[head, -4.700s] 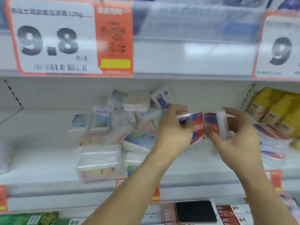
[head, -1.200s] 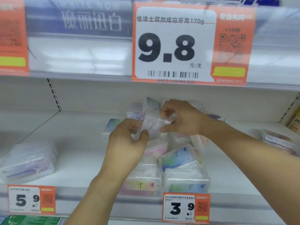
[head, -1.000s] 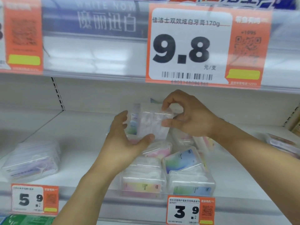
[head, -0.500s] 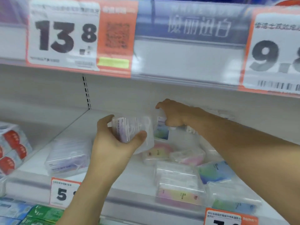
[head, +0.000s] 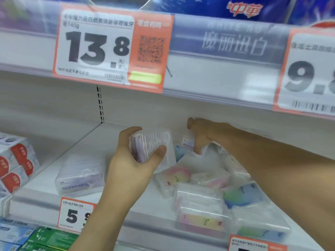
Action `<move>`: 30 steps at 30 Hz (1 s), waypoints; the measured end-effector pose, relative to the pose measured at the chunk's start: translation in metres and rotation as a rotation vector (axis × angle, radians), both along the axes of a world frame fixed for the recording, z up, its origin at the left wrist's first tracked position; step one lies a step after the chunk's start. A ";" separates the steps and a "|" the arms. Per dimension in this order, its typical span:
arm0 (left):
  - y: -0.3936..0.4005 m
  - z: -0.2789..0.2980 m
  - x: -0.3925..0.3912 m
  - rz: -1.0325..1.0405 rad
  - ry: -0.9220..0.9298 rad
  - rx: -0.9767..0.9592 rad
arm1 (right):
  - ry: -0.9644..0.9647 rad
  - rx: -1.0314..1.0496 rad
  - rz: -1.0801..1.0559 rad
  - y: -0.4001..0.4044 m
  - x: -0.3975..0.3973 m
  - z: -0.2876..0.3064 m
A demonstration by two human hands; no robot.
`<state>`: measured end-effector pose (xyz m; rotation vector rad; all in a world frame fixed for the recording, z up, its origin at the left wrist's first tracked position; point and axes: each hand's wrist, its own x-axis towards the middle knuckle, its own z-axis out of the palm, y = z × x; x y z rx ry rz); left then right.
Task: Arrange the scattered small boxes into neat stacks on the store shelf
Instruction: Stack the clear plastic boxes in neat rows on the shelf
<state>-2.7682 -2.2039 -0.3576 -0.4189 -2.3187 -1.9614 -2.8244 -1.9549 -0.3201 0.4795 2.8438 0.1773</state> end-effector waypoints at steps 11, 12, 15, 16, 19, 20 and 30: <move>0.003 0.005 -0.005 -0.066 -0.269 0.409 | 0.476 -1.229 0.101 -0.005 0.086 0.026; 0.003 0.006 -0.005 -0.023 -0.255 0.406 | 0.467 -1.288 0.077 -0.008 0.088 0.023; -0.002 0.013 -0.010 0.093 -0.160 0.332 | 0.517 -1.331 -0.044 -0.020 0.089 0.013; -0.006 0.016 -0.013 0.134 -0.107 0.302 | 0.548 -1.295 -0.086 -0.026 0.087 0.011; -0.026 0.028 -0.030 0.267 0.080 0.141 | 0.585 -1.162 -0.144 -0.050 0.079 0.008; -0.034 0.029 -0.037 0.299 0.126 0.084 | 0.590 -1.151 -0.134 -0.060 0.074 0.007; -0.093 0.000 -0.087 0.401 -0.019 -0.309 | 0.392 -0.753 0.105 -0.174 0.029 -0.009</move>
